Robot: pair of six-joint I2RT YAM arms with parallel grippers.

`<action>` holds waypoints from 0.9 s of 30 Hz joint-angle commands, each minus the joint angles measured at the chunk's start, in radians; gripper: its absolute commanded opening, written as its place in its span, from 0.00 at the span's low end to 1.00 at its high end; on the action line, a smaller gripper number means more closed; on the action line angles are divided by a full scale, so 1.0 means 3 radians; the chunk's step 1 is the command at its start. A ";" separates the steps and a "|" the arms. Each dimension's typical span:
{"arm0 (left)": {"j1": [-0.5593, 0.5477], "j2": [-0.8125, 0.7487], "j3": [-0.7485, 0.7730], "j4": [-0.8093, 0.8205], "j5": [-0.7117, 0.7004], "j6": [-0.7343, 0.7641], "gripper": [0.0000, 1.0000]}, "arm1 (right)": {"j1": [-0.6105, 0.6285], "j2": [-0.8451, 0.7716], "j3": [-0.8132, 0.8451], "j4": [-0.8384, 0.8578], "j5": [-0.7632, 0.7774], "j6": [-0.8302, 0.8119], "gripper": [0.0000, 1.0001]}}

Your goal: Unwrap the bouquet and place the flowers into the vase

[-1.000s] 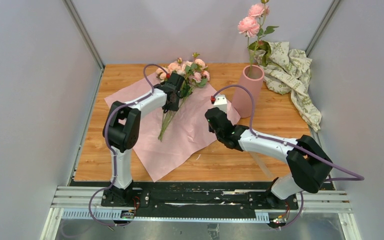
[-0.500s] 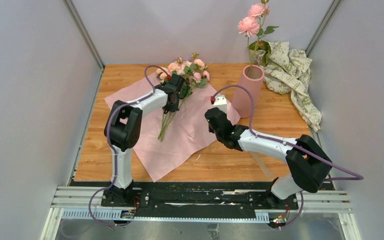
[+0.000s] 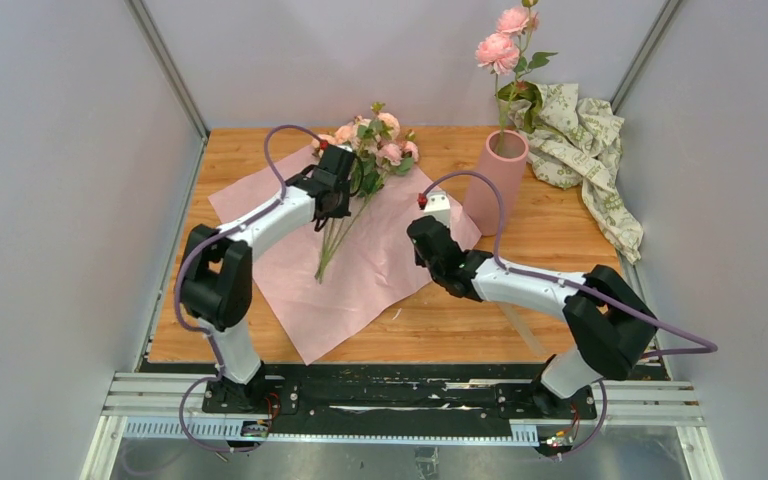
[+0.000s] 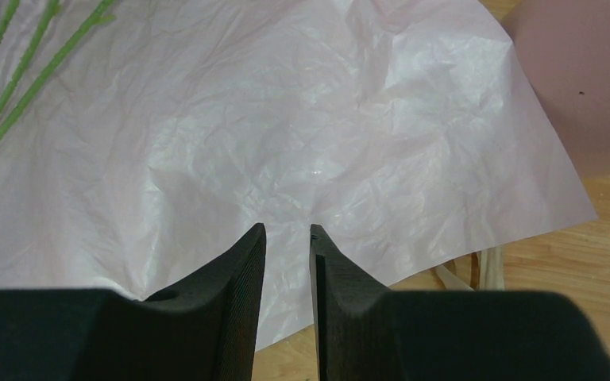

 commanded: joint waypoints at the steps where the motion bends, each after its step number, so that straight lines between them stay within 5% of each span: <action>1: -0.0090 -0.0483 -0.0080 0.0277 -0.0085 0.0046 0.00 | -0.0025 0.0135 0.0097 0.0048 -0.0046 0.0035 0.30; 10: -0.0391 -0.1193 -0.0326 0.0449 -0.0202 0.0065 0.00 | -0.0034 0.0243 0.0345 0.0382 -0.0194 -0.0076 0.31; 17: -0.0561 -0.1728 -0.0659 0.0559 -0.0371 0.0001 0.00 | -0.0072 0.0288 0.1011 0.0535 -0.0522 -0.0275 0.63; 27: -0.0676 -0.2208 -0.0766 0.0555 -0.0351 0.0021 0.00 | -0.0387 0.0660 0.1464 0.0748 -0.1657 0.0644 0.71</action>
